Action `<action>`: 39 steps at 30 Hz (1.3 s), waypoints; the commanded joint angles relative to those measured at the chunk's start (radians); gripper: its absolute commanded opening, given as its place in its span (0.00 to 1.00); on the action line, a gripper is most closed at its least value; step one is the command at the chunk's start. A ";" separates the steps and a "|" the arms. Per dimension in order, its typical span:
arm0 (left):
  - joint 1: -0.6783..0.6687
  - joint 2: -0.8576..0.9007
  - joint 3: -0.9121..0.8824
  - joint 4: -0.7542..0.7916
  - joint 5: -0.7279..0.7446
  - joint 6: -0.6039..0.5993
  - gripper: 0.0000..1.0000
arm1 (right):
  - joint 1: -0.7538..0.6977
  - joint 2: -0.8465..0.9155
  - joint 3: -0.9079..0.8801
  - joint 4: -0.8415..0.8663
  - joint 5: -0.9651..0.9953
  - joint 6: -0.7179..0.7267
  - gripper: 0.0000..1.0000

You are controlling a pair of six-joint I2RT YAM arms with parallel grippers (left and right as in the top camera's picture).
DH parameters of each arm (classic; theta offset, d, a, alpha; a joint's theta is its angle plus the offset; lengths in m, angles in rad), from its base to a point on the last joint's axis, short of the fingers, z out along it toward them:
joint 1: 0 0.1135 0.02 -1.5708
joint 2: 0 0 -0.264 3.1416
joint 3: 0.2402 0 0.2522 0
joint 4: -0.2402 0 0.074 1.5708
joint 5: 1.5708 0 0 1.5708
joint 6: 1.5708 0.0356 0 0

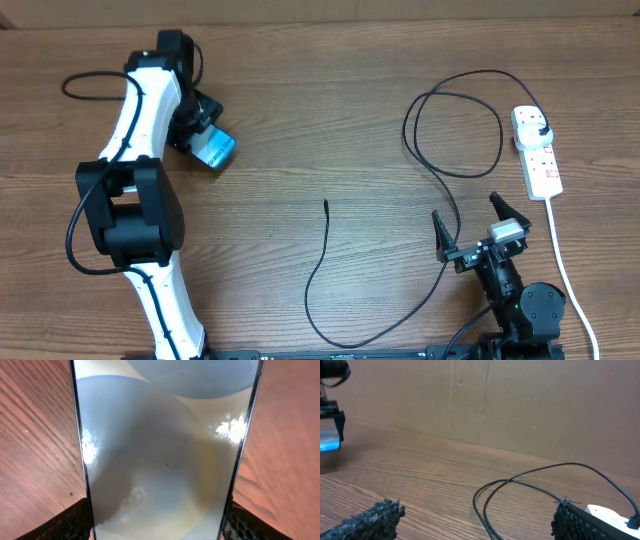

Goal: Plug charger to phone and switch on socket
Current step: 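Lift the phone with the left gripper and tilt it upright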

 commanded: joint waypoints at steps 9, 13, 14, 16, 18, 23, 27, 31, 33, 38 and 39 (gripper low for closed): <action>-0.009 -0.006 0.154 -0.098 0.592 0.020 0.04 | 0.005 -0.005 -0.011 0.006 -0.004 -0.004 1.00; -0.019 -0.006 0.153 -0.110 0.777 0.018 0.04 | 0.005 -0.005 -0.011 0.006 -0.004 -0.004 1.00; -0.022 -0.006 0.154 -0.119 0.822 0.009 0.04 | 0.005 -0.005 -0.011 0.006 -0.004 -0.004 1.00; -0.027 -0.006 0.154 -0.136 0.892 0.002 0.04 | 0.005 -0.005 -0.011 0.006 -0.004 -0.004 1.00; -0.030 -0.006 0.153 -0.158 0.969 0.000 0.04 | 0.005 -0.005 -0.011 0.006 -0.004 -0.004 1.00; -0.035 -0.006 0.153 -0.192 1.175 0.000 0.04 | 0.005 -0.005 -0.011 0.006 -0.004 -0.004 1.00; -0.035 -0.006 0.153 -0.211 1.271 0.000 0.04 | 0.005 -0.005 -0.011 0.006 -0.004 -0.004 1.00; -0.035 -0.006 0.153 -0.240 1.354 0.000 0.04 | 0.005 -0.005 -0.011 0.006 -0.004 -0.004 1.00; -0.035 -0.006 0.153 -0.247 1.382 0.000 0.04 | 0.005 -0.005 -0.011 0.006 -0.004 -0.004 1.00; -0.035 -0.006 0.153 -0.271 1.415 0.000 0.04 | 0.005 -0.005 -0.011 0.006 -0.004 -0.004 1.00; -0.035 -0.006 0.153 -0.271 1.414 0.000 0.04 | 0.005 -0.005 -0.011 0.006 -0.004 -0.004 1.00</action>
